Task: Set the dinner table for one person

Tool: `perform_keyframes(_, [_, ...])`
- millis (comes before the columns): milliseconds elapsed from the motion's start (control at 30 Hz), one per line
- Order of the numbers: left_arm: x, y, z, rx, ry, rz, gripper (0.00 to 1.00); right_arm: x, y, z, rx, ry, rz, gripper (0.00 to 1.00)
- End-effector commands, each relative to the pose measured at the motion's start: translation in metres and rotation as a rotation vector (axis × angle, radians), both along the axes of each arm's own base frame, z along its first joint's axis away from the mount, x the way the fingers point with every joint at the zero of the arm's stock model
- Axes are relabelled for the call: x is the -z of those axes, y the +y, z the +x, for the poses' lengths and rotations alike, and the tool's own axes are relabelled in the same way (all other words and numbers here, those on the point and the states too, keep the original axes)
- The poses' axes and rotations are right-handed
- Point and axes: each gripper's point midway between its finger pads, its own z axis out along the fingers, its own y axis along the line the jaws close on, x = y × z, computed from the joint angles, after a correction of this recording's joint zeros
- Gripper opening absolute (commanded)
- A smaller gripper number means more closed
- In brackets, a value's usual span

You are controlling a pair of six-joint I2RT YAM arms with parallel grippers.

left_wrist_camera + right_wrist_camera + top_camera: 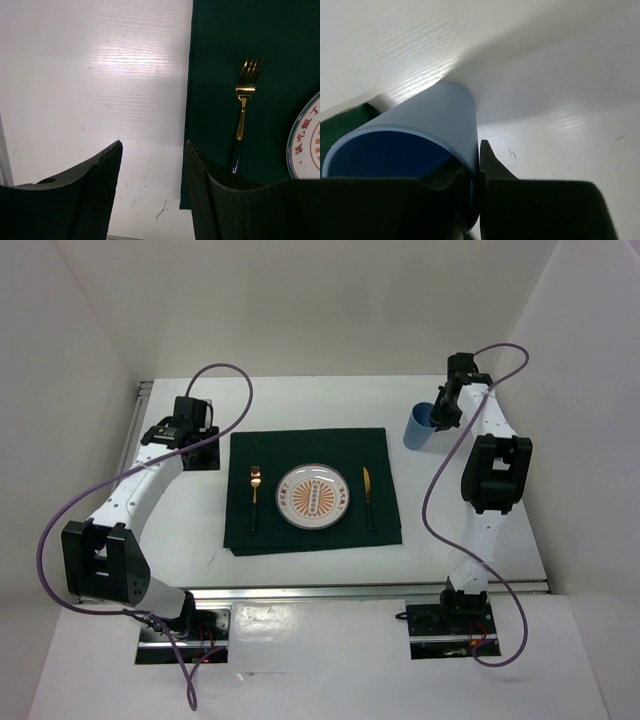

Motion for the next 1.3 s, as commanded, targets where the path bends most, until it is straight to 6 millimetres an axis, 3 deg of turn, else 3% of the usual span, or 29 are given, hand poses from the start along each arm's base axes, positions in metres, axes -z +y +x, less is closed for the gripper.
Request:
perform_keyframes(0, [-0.013, -0.001, 0.000, 0.004, -0.050, -0.035, 0.60, -0.050, -0.010, 0.018, 0.015, -0.132, -0.038, 0.00])
perform_keyframes(67, [-0.012, -0.002, 0.000, 0.009, -0.049, -0.042, 0.60, -0.068, -0.012, 0.017, 0.023, -0.165, -0.054, 0.00])
perform_keyframes(167, [-0.012, 0.001, 0.000, 0.000, -0.049, -0.042, 0.60, -0.110, 0.016, 0.015, -0.059, -0.239, -0.136, 0.00])
perform_keyframes(200, [-0.012, 0.001, 0.000, 0.000, -0.049, -0.042, 0.60, -0.121, 0.041, 0.009, -0.125, -0.247, -0.142, 0.00])
perform_keyframes(267, [-0.012, 0.003, 0.000, -0.005, -0.049, -0.049, 0.60, -0.125, 0.068, 0.002, -0.194, -0.243, -0.121, 0.00])
perform_keyframes(300, [-0.012, 0.003, 0.000, -0.005, -0.049, -0.049, 0.60, -0.120, 0.091, -0.007, -0.256, -0.212, -0.114, 0.00])
perform_keyframes(367, [-0.009, 0.001, 0.001, 0.000, -0.039, -0.056, 0.60, -0.116, 0.113, -0.018, -0.306, -0.181, -0.111, 0.00])
perform_keyframes(400, [-0.009, 0.001, 0.001, 0.000, -0.039, -0.056, 0.60, -0.109, 0.133, -0.023, -0.347, -0.159, -0.122, 0.00])
perform_keyframes(533, [-0.008, 0.001, -0.001, -0.001, -0.030, -0.055, 0.60, -0.090, 0.163, -0.030, -0.368, -0.127, -0.128, 0.00])
perform_keyframes(633, [-0.011, 0.003, -0.002, -0.006, -0.040, -0.049, 0.60, -0.066, 0.172, -0.032, -0.374, -0.069, -0.110, 0.00])
perform_keyframes(700, [-0.011, 0.003, -0.002, -0.006, -0.040, -0.049, 0.60, -0.064, 0.182, -0.032, -0.394, -0.063, -0.111, 0.00])
perform_keyframes(833, [-0.015, 0.003, -0.002, -0.005, -0.050, -0.050, 0.60, -0.058, 0.181, -0.034, -0.378, -0.047, -0.144, 0.00])
perform_keyframes(933, [-0.015, 0.003, -0.002, -0.005, -0.050, -0.050, 0.60, -0.041, 0.185, -0.038, -0.395, -0.028, -0.117, 0.00])
perform_keyframes(1233, [-0.014, 0.002, -0.007, 0.007, -0.048, -0.052, 0.60, -0.015, 0.192, -0.032, -0.398, -0.006, -0.098, 0.00])
perform_keyframes(1267, [-0.014, 0.002, -0.007, 0.007, -0.048, -0.052, 0.60, -0.015, 0.192, -0.032, -0.398, -0.006, -0.098, 0.09])
